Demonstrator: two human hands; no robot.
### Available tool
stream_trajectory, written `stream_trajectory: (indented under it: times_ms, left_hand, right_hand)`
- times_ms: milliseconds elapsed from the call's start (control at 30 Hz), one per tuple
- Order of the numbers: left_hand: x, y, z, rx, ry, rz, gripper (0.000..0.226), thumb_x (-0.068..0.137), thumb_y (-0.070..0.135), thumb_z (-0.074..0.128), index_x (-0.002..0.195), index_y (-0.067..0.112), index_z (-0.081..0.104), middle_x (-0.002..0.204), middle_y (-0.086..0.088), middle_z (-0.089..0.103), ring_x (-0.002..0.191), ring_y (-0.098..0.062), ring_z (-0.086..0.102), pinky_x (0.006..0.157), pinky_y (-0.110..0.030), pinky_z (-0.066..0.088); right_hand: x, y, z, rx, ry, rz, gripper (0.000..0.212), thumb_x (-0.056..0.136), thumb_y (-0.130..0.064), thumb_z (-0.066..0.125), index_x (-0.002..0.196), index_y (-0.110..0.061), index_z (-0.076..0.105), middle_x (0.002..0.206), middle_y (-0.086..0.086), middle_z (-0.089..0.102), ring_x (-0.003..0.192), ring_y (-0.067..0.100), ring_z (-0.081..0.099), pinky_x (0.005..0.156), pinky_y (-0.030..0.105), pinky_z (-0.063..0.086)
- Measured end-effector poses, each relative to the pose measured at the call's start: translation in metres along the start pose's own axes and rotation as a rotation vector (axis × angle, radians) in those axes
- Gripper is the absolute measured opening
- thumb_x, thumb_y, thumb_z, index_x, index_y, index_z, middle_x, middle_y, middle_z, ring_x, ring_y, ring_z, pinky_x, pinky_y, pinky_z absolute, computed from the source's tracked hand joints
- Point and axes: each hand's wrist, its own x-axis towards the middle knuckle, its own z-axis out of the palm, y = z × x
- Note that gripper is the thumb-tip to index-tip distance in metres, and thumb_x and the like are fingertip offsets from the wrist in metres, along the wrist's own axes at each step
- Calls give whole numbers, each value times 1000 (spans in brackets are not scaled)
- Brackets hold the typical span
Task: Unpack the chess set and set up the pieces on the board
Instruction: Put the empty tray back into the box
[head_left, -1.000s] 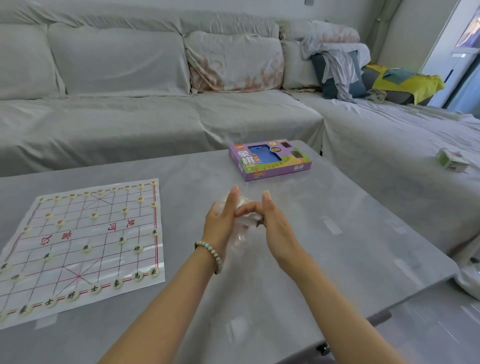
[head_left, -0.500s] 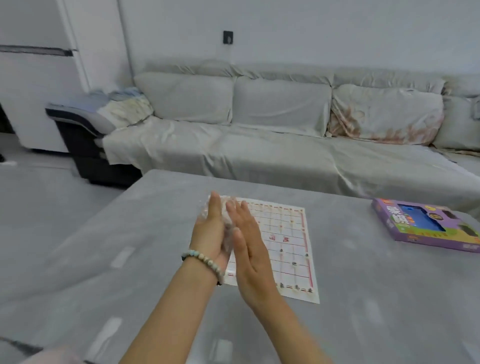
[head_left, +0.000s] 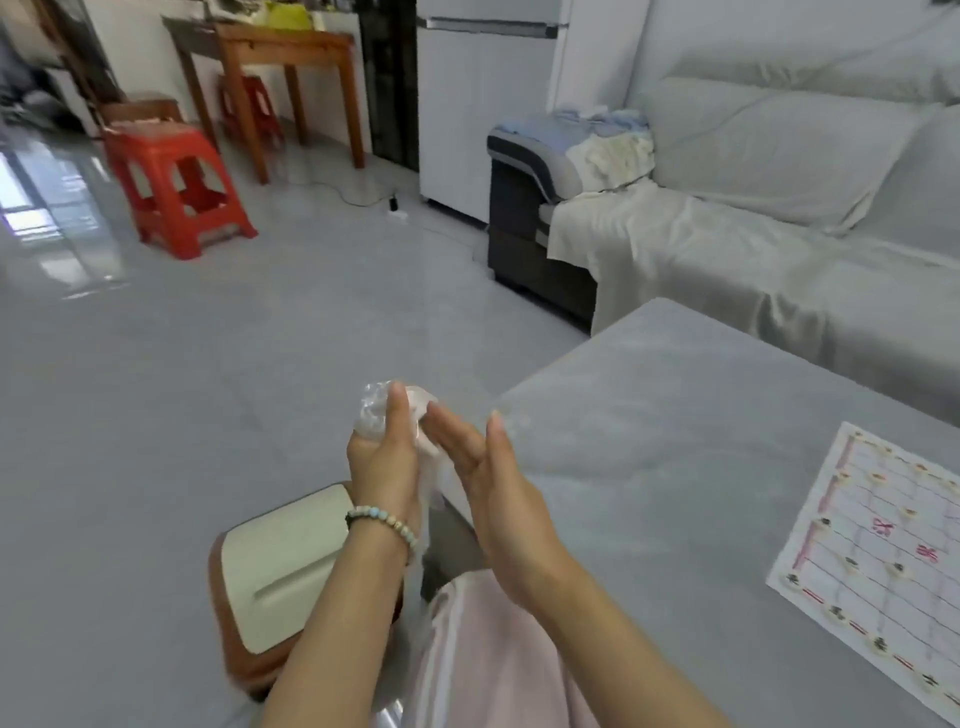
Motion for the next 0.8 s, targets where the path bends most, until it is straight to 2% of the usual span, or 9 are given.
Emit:
stream_trajectory:
  times_ms: [133, 233, 334, 434, 500, 534, 600, 667, 800]
  left_hand:
    - [51, -13, -88, 165, 84, 4, 34, 89, 42, 55, 100, 11, 62, 71, 1, 64, 61, -12, 61, 68, -29, 54]
    - [67, -35, -144, 614, -70, -8, 29, 90, 44, 52, 95, 17, 61, 66, -5, 61, 47, -3, 57, 49, -15, 44]
    - [77, -70, -185, 942, -242, -110, 27, 87, 44, 57, 86, 17, 59, 68, -5, 65, 62, -14, 62, 56, -22, 44]
    - [86, -97, -209, 991, -306, -186, 36, 82, 45, 58, 73, 11, 56, 56, -6, 58, 50, -17, 52, 53, -23, 42]
    - [92, -107, -212, 974, -353, -199, 33, 84, 42, 59, 68, 14, 56, 54, -7, 56, 43, -13, 48, 47, -16, 38]
    - [98, -112, -211, 969, -359, -184, 27, 86, 38, 60, 72, 16, 58, 59, -4, 59, 47, -11, 51, 48, -12, 38]
    - [111, -127, -211, 971, -350, -121, 17, 86, 32, 63, 90, 15, 64, 80, 2, 66, 72, -8, 60, 64, -12, 43]
    - [124, -141, -210, 948, -331, -107, 24, 85, 29, 64, 103, 14, 64, 98, 1, 66, 92, -12, 61, 82, -21, 44]
    - [146, -163, -216, 1122, -279, -150, 52, 84, 40, 63, 123, 9, 48, 114, -6, 56, 107, -21, 54, 92, -26, 39]
  right_hand:
    - [47, 34, 31, -108, -11, 100, 36, 99, -46, 27, 128, -34, 46, 131, -13, 52, 118, 3, 52, 108, 28, 34]
    - [70, 63, 47, -317, -88, 185, 36, 98, -37, 39, 133, -27, 45, 131, -11, 50, 118, 5, 49, 97, 20, 36]
    - [78, 95, 57, -448, -141, 247, 38, 97, -28, 46, 134, -20, 46, 133, -4, 51, 118, 8, 49, 94, 18, 36]
    - [79, 114, 54, -527, -161, 304, 35, 96, -28, 47, 130, -19, 50, 131, -3, 52, 115, 11, 51, 91, 19, 36]
    - [81, 118, 47, -538, -159, 309, 31, 96, -29, 48, 125, -22, 55, 124, -7, 56, 111, 11, 55, 91, 22, 40]
    - [82, 119, 44, -522, -142, 307, 27, 95, -29, 49, 119, -23, 58, 120, -7, 59, 108, 12, 58, 89, 22, 43]
    - [83, 120, 39, -487, -79, 314, 19, 94, -27, 50, 108, -25, 63, 112, -6, 63, 102, 13, 62, 82, 22, 45]
    - [85, 120, 34, -456, -13, 320, 15, 93, -25, 51, 97, -27, 65, 104, -8, 65, 97, 12, 64, 76, 20, 44]
    - [85, 120, 32, -479, -36, 378, 13, 93, -27, 51, 98, -26, 63, 96, -11, 65, 93, 12, 64, 74, 20, 43]
